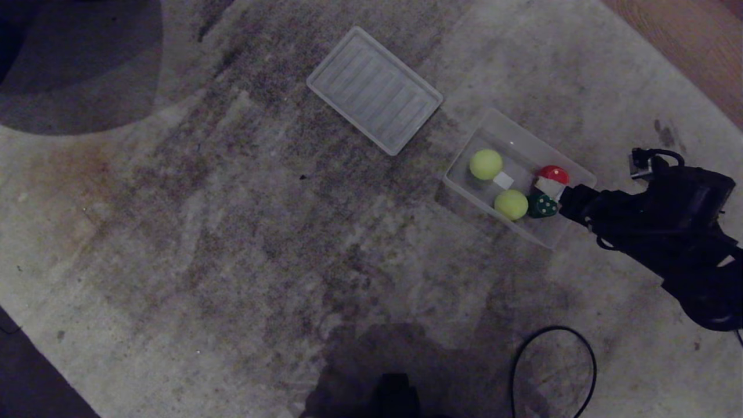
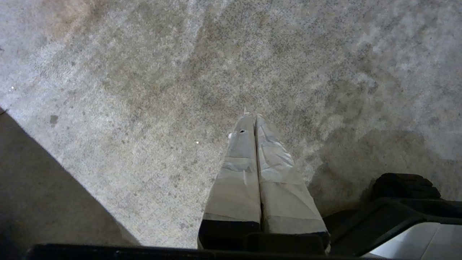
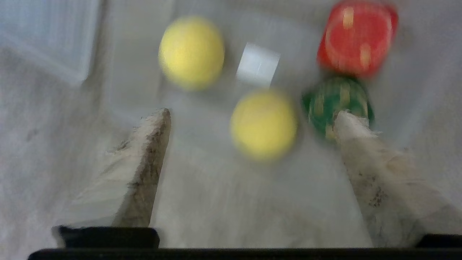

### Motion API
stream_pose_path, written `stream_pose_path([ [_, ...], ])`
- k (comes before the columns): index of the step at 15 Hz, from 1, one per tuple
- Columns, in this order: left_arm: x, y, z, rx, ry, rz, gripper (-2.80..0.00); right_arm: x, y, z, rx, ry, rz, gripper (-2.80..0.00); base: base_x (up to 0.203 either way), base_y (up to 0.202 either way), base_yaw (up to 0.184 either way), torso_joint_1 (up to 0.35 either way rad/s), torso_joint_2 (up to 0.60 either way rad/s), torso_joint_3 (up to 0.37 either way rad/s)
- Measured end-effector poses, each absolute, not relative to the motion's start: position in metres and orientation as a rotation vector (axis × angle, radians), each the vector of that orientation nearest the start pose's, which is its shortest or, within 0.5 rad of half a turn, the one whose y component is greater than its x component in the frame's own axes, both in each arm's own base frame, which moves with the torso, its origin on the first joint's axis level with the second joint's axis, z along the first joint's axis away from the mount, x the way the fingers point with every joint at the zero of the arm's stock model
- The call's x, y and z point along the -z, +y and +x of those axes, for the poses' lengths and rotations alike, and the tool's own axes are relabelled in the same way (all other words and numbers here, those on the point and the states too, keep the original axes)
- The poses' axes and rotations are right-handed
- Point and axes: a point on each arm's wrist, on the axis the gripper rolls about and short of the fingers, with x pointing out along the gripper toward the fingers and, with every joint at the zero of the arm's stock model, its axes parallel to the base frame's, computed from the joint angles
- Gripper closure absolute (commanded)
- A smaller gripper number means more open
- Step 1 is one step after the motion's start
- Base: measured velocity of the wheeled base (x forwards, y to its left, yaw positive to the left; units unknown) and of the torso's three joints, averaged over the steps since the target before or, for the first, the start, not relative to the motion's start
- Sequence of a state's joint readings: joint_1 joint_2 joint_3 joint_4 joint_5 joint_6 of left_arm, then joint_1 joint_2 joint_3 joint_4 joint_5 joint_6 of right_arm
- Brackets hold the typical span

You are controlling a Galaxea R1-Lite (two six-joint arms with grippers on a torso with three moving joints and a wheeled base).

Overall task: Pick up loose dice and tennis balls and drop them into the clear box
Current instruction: Pick up toys out of the box

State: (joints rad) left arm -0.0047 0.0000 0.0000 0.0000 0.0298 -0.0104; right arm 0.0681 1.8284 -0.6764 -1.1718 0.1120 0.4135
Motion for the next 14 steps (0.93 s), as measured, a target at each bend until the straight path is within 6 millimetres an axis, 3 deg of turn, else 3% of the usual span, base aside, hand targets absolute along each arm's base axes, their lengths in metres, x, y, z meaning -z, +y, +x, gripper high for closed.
stream_pose_path([
  [10, -0.075, 0.001, -0.023, -0.026, 0.001, -0.010, 0.00, -0.157, 0.010, 0.122, -0.219, 0.275, 0.218, 0.00, 0.000, 0.000, 0.000, 0.000, 0.00, 0.000],
  [14, -0.075, 0.001, -0.023, -0.025, 0.000, -0.010, 0.00, -0.129, 0.006, 0.050, -0.210, 0.361, 0.089, 0.00, 0.000, 0.000, 0.000, 0.000, 0.00, 0.000],
])
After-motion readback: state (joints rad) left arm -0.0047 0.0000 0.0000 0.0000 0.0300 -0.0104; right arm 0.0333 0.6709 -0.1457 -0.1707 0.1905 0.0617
